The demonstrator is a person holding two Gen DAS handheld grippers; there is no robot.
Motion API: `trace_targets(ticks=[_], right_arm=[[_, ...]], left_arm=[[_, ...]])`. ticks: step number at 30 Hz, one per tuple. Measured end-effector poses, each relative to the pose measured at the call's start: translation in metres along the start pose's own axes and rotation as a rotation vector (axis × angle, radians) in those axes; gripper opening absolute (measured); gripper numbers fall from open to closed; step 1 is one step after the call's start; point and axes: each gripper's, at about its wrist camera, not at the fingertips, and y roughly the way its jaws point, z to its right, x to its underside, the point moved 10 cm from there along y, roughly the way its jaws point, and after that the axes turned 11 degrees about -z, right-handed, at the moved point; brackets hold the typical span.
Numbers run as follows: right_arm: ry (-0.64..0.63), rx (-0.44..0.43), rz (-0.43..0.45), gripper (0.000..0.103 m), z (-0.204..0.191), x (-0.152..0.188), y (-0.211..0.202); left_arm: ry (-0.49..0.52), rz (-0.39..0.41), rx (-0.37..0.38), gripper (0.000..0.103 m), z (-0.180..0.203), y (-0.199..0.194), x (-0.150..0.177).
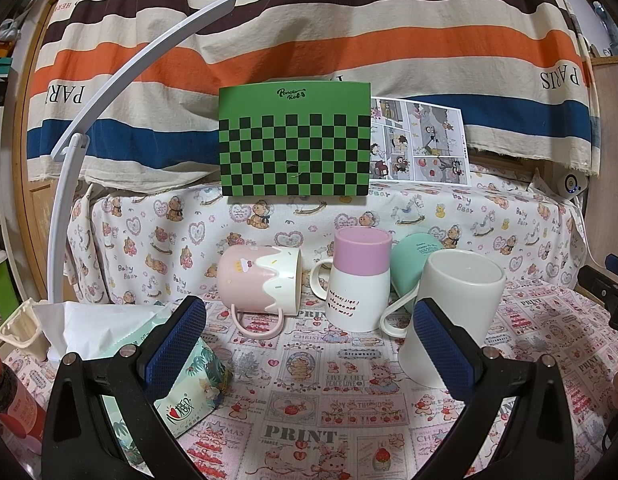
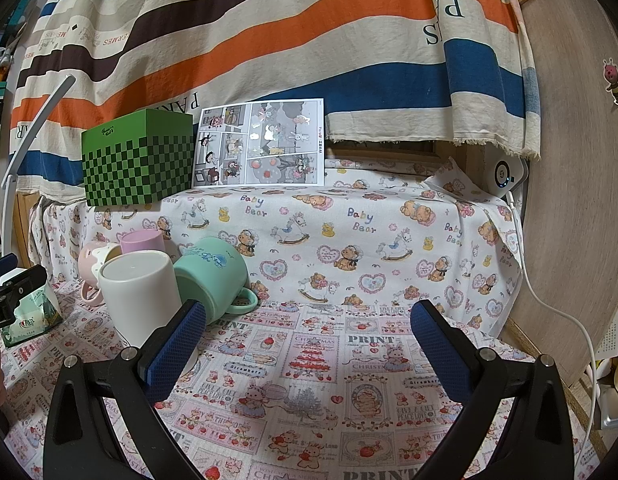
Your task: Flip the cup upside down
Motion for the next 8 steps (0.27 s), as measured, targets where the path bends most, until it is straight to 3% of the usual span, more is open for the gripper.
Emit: trace_targets(ticks=[8], right_arm=[[0.000,0.000,0.000,0.103,0.0000,0.0000,0.0000]], left_arm=[[0.000,0.000,0.000,0.103,0.0001,0.0000,0.0000]])
